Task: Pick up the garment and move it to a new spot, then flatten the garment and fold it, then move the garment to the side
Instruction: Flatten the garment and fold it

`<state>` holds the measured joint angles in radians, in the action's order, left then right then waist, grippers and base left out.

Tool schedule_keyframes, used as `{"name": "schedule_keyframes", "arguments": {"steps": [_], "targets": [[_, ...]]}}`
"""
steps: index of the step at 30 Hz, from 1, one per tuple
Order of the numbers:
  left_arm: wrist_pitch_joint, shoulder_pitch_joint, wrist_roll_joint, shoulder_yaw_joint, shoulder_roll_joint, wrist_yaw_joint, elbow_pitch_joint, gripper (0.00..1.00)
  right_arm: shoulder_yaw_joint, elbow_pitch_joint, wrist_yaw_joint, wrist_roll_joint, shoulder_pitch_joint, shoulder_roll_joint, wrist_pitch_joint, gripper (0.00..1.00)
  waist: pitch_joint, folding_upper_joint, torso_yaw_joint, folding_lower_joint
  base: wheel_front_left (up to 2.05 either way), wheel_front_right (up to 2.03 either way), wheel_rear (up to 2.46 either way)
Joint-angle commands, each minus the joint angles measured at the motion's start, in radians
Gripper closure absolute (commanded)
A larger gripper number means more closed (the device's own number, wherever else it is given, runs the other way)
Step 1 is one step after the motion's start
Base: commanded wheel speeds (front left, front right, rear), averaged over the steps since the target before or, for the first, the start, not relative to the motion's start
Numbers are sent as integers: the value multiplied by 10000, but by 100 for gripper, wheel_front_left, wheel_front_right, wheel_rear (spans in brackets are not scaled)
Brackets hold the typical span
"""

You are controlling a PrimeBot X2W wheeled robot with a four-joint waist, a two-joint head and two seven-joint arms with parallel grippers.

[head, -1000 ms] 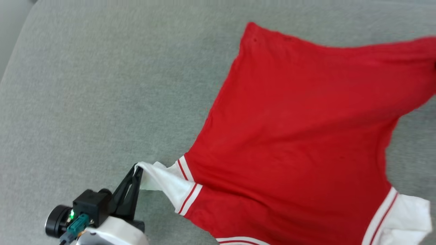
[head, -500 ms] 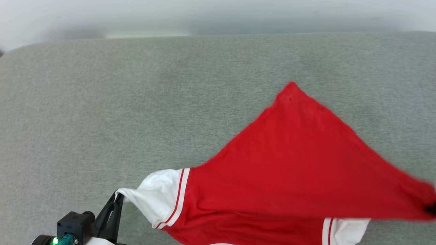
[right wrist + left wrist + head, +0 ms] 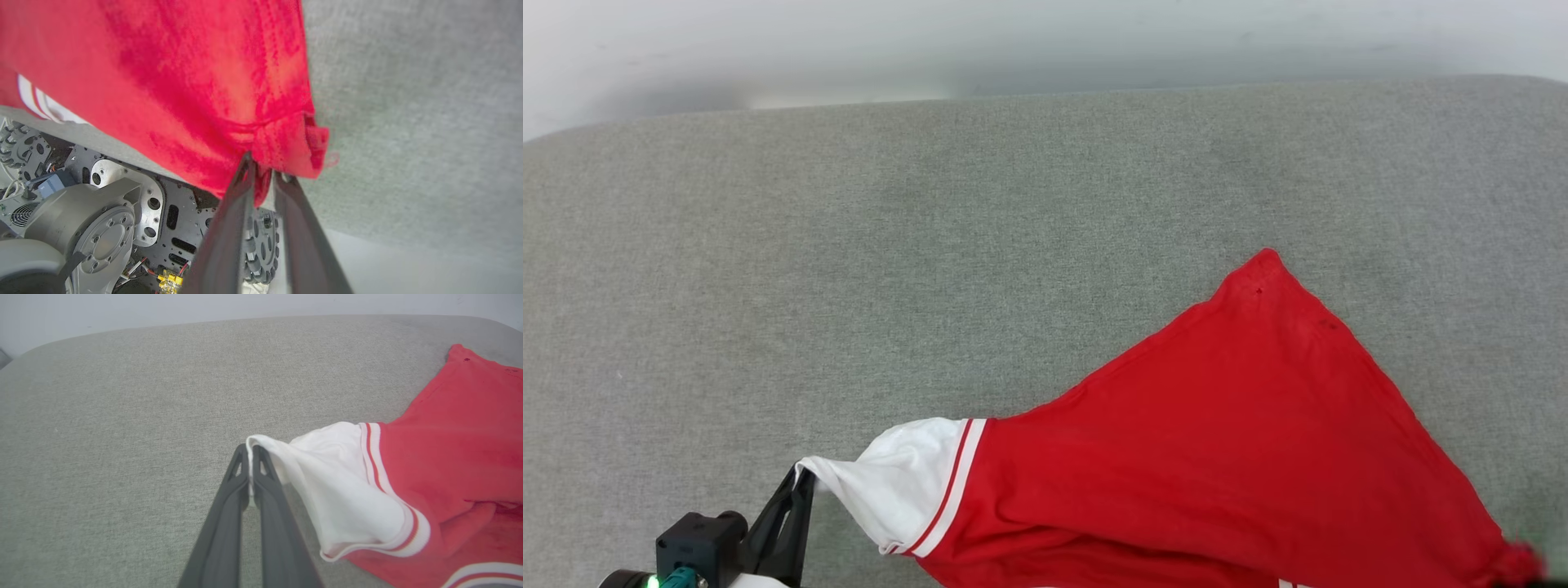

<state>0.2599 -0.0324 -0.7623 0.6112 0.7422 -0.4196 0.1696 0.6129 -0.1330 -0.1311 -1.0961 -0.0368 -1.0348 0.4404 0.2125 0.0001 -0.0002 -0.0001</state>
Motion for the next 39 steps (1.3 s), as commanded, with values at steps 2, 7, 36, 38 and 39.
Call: {"name": "schedule_keyframes", "arguments": {"steps": [2, 7, 36, 38, 39], "targets": [[54, -61, 55, -14, -49, -44, 4, 100, -565, 424, 7, 225, -260, -332, -50, 0, -31, -1, 5, 1, 0, 0, 0], [35, 141, 141, 51, -81, -25, 87, 100, -1801, 1602, 6, 597, -967, -841, 149, 0, 93, -1, 137, 1, 0, 0, 0], [-77, 2644, 1157, 687, -1368, 738, -329, 100, 1114, -406, 7, 3075, -9198, 2124, 5616, 0, 2954, -1, 2248, 1, 0, 0, 0], [-52, 2685, 1185, 666, -1425, 726, -370, 100, 1495, -928, 7, 2990, -9151, 2358, 5464, 0, 3027, -1, 2245, 1, 0, 0, 0], [-44, 2680, 1182, 676, -1444, 756, -401, 100, 1803, -1131, 7, 2954, -9035, 2444, 5451, 0, 3053, -1, 2244, 1, 0, 0, 0]]}}
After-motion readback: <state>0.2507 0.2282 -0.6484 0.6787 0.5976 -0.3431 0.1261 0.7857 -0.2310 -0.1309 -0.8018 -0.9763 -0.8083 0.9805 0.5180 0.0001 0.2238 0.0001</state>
